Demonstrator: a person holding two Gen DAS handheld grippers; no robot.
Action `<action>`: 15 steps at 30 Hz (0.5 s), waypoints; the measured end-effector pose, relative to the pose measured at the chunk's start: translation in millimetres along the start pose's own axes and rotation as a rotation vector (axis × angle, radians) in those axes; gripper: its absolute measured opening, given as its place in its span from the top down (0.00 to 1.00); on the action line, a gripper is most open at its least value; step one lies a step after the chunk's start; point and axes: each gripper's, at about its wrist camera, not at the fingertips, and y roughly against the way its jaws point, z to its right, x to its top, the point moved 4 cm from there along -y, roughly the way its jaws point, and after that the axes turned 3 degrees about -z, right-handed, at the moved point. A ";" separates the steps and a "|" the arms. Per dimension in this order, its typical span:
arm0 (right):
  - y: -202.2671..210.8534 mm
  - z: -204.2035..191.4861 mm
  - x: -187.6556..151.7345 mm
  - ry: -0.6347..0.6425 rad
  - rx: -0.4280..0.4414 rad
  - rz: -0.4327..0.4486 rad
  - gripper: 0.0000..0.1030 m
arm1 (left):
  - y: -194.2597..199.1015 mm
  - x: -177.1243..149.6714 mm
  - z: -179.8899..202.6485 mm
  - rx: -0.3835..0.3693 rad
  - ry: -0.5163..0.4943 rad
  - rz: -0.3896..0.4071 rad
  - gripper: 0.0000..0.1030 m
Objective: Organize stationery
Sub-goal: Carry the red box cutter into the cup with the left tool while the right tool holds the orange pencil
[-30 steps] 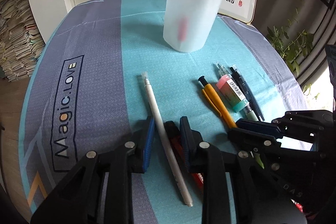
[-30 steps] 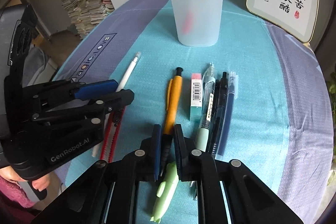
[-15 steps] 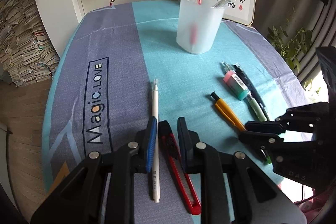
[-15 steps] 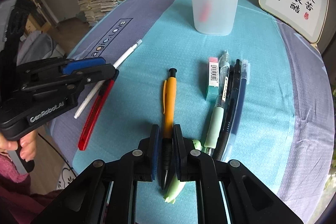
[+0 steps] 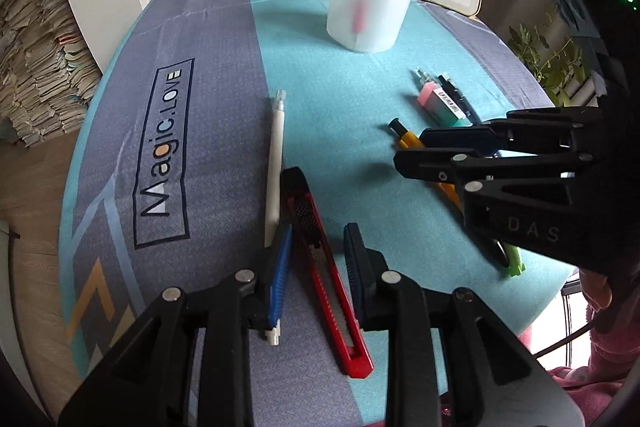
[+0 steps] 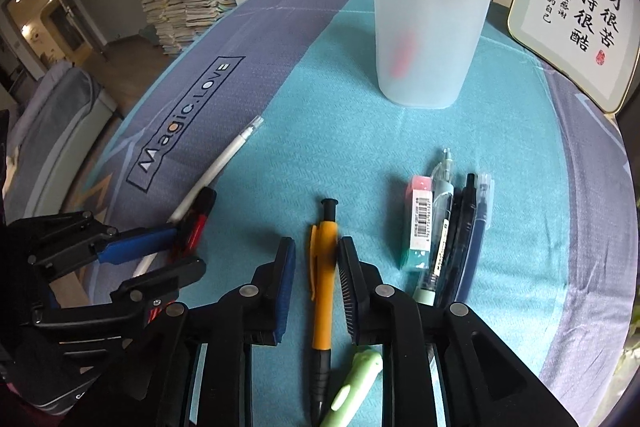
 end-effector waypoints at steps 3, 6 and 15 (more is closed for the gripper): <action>-4.0 -1.0 5.7 0.003 -0.017 0.003 0.70 | -3.7 8.5 0.7 0.017 0.008 0.006 0.76; -6.5 -2.7 9.3 0.016 -0.041 0.012 0.73 | -7.0 14.7 3.0 0.034 -0.008 0.016 0.76; 37.8 8.4 6.9 -0.050 0.029 0.104 0.86 | 13.0 22.3 3.7 -0.013 -0.003 0.073 0.89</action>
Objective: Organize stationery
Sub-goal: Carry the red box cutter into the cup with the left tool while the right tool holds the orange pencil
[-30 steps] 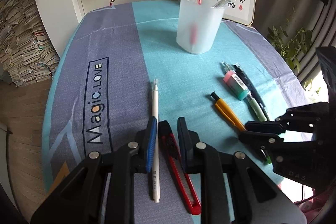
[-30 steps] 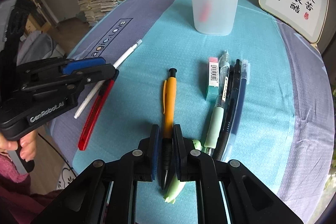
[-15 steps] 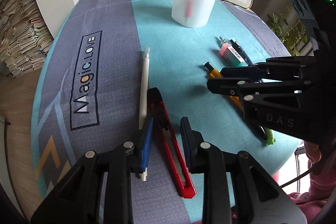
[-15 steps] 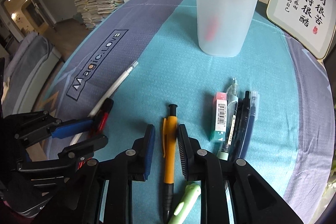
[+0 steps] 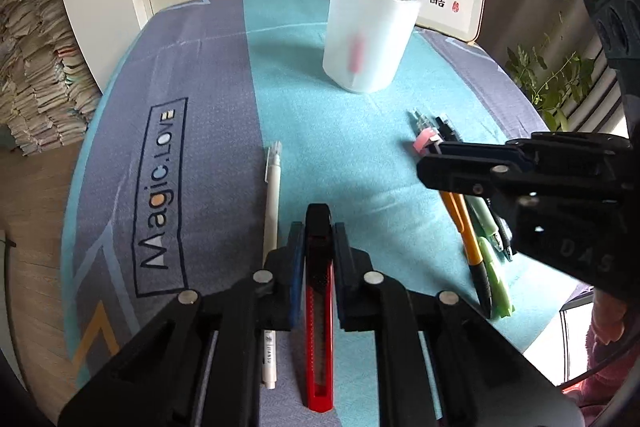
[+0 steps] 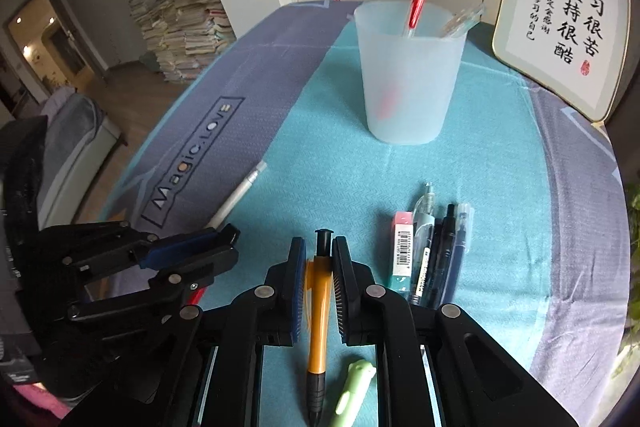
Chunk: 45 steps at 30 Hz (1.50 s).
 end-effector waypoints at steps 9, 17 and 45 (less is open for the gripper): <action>64.7 0.6 2.4 -0.017 0.027 0.143 0.86 | 41.0 14.9 12.0 -0.029 -0.024 0.109 0.89; 95.3 -3.0 1.8 -0.012 0.028 0.232 0.86 | 62.3 36.5 21.9 -0.030 -0.054 0.188 0.89; 122.4 54.6 8.3 -0.123 -0.097 0.293 0.87 | 60.2 186.5 30.3 -0.036 -0.024 0.461 0.89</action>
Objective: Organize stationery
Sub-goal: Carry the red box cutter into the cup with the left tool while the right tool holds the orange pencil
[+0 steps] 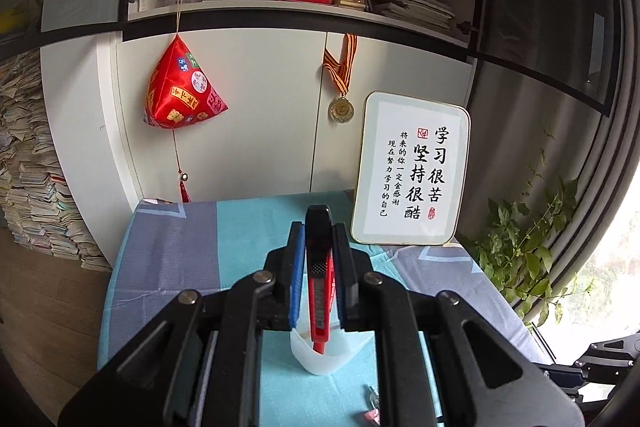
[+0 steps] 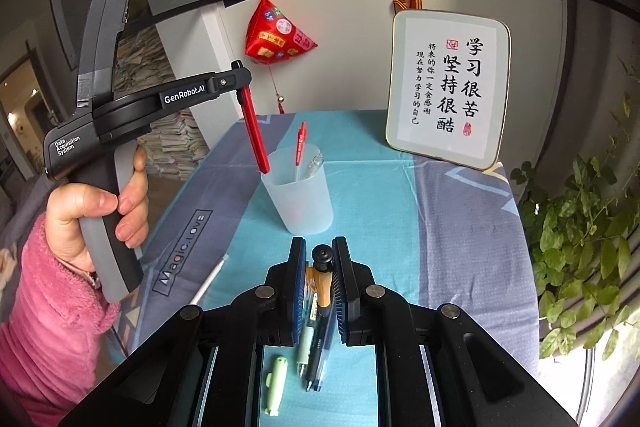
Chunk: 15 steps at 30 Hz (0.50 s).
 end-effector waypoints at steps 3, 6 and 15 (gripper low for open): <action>-1.9 1.1 3.7 0.002 -0.005 0.001 0.87 | -9.0 -4.2 4.6 0.008 -0.022 -0.010 0.89; -4.0 2.5 7.3 0.001 -0.012 0.002 0.87 | -17.1 -11.9 6.5 0.006 -0.037 -0.033 0.89; -2.4 0.7 21.2 0.008 -0.018 0.024 0.87 | -34.4 -35.5 1.8 0.001 -0.038 -0.106 0.89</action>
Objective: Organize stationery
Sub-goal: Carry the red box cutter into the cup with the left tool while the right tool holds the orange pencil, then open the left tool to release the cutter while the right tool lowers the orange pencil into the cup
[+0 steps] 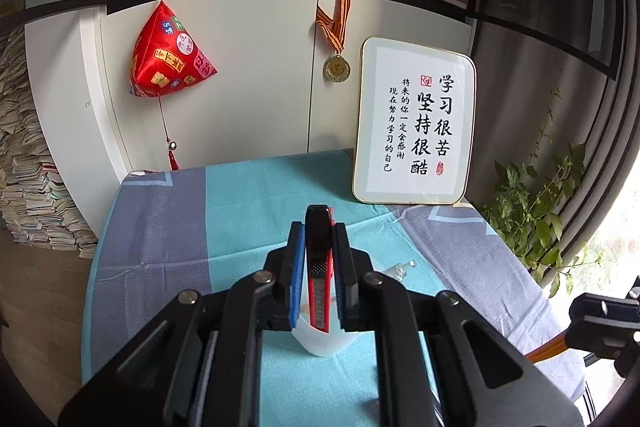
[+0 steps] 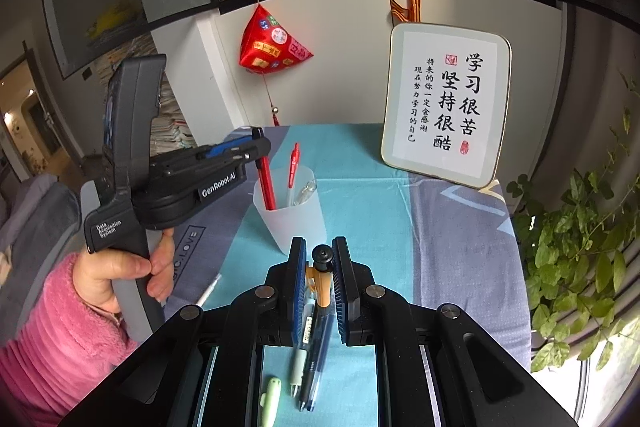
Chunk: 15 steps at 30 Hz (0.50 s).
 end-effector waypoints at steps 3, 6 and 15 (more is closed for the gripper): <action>1.0 -2.2 3.5 0.006 -0.004 0.008 0.87 | -2.7 -6.0 -0.1 -0.003 0.006 -0.014 0.89; 1.3 -2.5 5.3 0.008 -0.009 0.010 0.87 | -4.8 -11.9 -1.2 -0.009 0.014 -0.029 0.89; 6.3 -3.2 15.6 0.006 -0.014 0.031 0.87 | -8.7 -22.3 -1.9 -0.031 0.024 -0.063 0.88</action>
